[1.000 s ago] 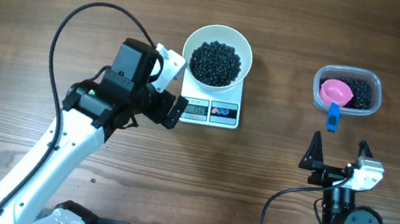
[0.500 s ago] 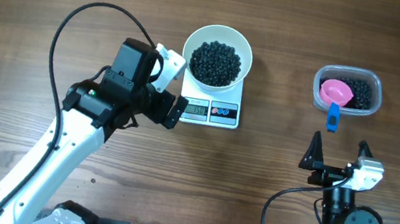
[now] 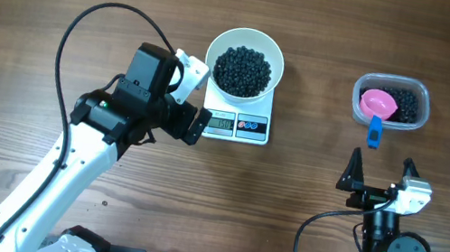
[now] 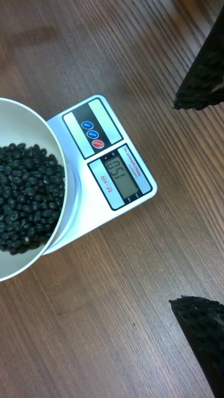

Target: Scoop item into bowl and weigh 150g on scale

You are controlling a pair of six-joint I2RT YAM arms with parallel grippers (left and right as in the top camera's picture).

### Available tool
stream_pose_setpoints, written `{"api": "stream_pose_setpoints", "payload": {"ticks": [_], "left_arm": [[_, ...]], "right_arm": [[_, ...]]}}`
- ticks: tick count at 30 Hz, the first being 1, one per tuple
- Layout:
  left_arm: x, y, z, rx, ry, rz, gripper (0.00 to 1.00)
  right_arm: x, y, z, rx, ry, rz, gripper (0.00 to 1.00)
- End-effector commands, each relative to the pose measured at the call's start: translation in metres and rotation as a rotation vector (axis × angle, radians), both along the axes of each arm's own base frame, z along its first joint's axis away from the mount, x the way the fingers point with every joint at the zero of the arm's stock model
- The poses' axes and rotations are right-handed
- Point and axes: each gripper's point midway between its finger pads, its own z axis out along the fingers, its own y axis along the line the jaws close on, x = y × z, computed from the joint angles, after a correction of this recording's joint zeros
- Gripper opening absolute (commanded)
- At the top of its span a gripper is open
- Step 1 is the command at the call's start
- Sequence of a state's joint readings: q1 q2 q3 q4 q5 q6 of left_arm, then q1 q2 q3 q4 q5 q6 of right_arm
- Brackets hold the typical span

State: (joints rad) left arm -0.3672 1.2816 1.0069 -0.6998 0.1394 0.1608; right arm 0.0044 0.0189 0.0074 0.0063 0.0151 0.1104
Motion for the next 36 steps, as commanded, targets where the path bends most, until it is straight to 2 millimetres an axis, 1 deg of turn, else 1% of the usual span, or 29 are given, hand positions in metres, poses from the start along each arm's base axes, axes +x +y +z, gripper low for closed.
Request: {"api": "stream_pose_setpoints", "payload": {"ticks": [1,2,6,7,10,13,15,18,23,24,27,30,31,34,36], "left_arm": [[0.0,0.003,0.001,0.005,-0.012,-0.003,1.0],[0.0,0.003,0.001,0.005,-0.012,-0.003,1.0],[0.0,0.003,0.001,0.005,-0.012,-0.003,1.0],[-0.003,0.004,-0.001,0.01,0.003,-0.002,1.0],[-0.021,0.01,-0.012,0.042,0.087,-0.003,1.0],[-0.028,0.013,-0.013,0.05,0.107,-0.003,1.0],[-0.029,0.014,-0.006,0.041,0.084,-0.003,1.0],[-0.033,0.013,0.012,0.008,0.017,-0.007,1.0],[-0.033,0.017,0.055,-0.059,-0.203,0.005,1.0],[-0.033,0.019,0.06,-0.066,-0.238,0.012,1.0],[-0.033,0.031,0.076,-0.103,-0.375,0.053,1.0],[-0.031,0.05,0.084,-0.148,-0.504,0.131,1.0],[-0.03,0.06,0.087,-0.186,-0.556,0.19,1.0],[-0.034,0.08,0.09,-0.279,-0.667,0.304,1.0],[-0.04,0.087,0.09,-0.302,-0.733,0.327,1.0]], "right_arm": [[-0.001,0.004,0.002,-0.003,-0.012,0.023,1.0],[-0.001,0.004,0.002,-0.002,-0.012,0.023,0.98],[-0.001,0.004,0.002,-0.003,-0.012,0.023,1.0],[-0.001,0.004,0.002,-0.003,-0.012,0.023,1.0],[-0.001,0.004,0.002,-0.003,-0.012,0.023,1.0],[-0.001,0.004,0.002,-0.003,-0.012,0.023,1.0],[-0.001,0.004,0.002,-0.003,-0.012,0.023,1.0],[-0.001,0.004,0.002,-0.003,-0.012,0.023,1.0],[-0.001,0.004,0.002,-0.003,-0.012,0.023,1.0],[-0.001,0.004,0.002,-0.003,-0.012,0.023,1.0],[-0.001,0.004,0.002,-0.003,-0.012,0.023,1.0],[-0.001,0.004,0.002,-0.003,-0.012,0.023,1.0],[-0.001,0.004,0.002,-0.003,-0.012,0.023,1.0],[-0.001,0.004,0.002,-0.003,-0.012,0.023,1.0],[-0.001,0.004,0.002,-0.003,-0.012,0.023,1.0]]}}
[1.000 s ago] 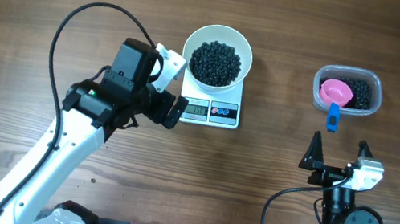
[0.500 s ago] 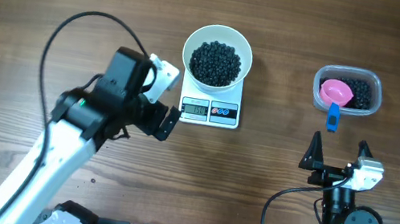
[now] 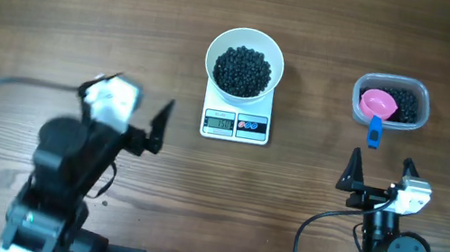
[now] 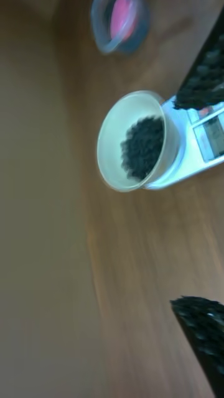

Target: Scoop item into bowl and weigh 150g on scale

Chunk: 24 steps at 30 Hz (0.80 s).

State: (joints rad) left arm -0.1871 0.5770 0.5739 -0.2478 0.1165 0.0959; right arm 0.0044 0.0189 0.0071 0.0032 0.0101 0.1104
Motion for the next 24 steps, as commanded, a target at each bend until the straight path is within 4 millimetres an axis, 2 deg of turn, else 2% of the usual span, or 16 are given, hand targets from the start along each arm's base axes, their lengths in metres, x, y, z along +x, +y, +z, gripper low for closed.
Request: {"api": "stream_pose_setpoints", "payload": {"ticks": [1,7,21,24], "left_arm": [[-0.012,0.021,-0.011,-0.095,-0.099,0.087,1.0],[-0.023,0.036,-0.02,-0.11,-0.218,0.136,1.0],[-0.033,0.055,-0.044,-0.108,-0.291,0.215,1.0],[-0.031,0.055,-0.059,-0.109,-0.264,0.216,1.0]], "right_arm": [[-0.001,0.003,0.003,-0.003,-0.016,0.018,1.0],[-0.001,0.003,0.003,-0.003,-0.015,0.018,1.0],[-0.001,0.003,0.003,-0.003,-0.016,0.018,1.0],[-0.001,0.003,0.003,-0.003,-0.015,0.018,1.0]]}}
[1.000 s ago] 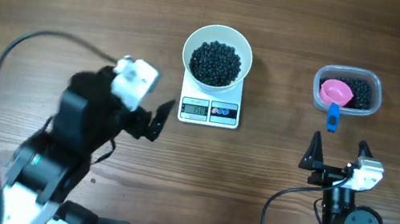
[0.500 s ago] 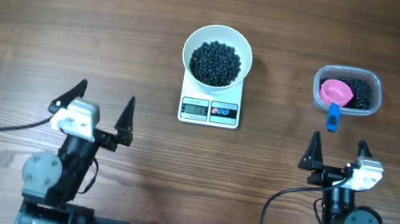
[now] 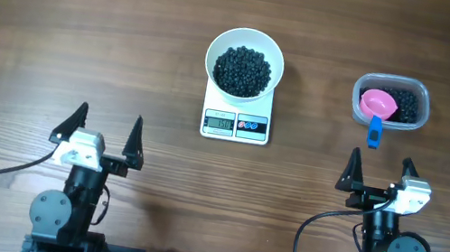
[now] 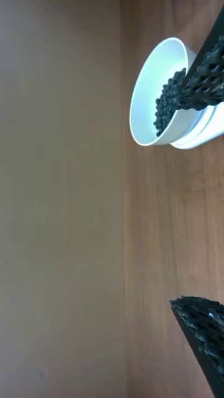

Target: Scoop item into bowl and weigh 150g on scale

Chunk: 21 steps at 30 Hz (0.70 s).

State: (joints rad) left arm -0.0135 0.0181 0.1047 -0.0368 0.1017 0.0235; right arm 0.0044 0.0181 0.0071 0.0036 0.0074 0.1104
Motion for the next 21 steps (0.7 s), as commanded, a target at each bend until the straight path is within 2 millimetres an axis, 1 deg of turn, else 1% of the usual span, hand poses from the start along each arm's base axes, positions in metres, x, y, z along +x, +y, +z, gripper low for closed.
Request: {"api": "stream_pose_setpoints", "payload": {"ticks": [1,4,5,8,14,16,19,21], "left_arm": [[0.003,0.004,-0.019,-0.014,0.031,0.019,1.0],[0.006,0.004,-0.034,-0.013,0.056,0.02,1.0],[0.007,0.004,-0.041,-0.013,0.069,0.019,1.0],[0.006,0.003,-0.051,-0.012,0.112,0.015,1.0],[0.006,0.005,-0.053,-0.012,0.12,0.028,1.0],[0.006,0.003,-0.053,-0.013,0.119,0.013,1.0],[0.006,0.001,-0.052,-0.069,0.123,0.002,1.0],[0.006,0.001,-0.052,-0.068,0.122,0.002,1.0]], "right_arm": [[-0.001,0.003,0.003,-0.003,-0.014,0.015,1.0],[-0.001,0.003,0.003,-0.003,-0.014,0.015,1.0],[-0.001,0.003,0.003,-0.003,-0.014,0.015,1.0],[-0.001,0.003,0.003,-0.003,-0.014,0.015,1.0],[-0.001,0.003,0.003,-0.003,-0.015,0.015,1.0],[-0.001,0.003,0.003,-0.003,-0.014,0.015,1.0],[-0.001,0.003,0.003,-0.002,-0.015,0.015,1.0],[-0.001,0.003,0.003,-0.003,-0.015,0.015,1.0]]}}
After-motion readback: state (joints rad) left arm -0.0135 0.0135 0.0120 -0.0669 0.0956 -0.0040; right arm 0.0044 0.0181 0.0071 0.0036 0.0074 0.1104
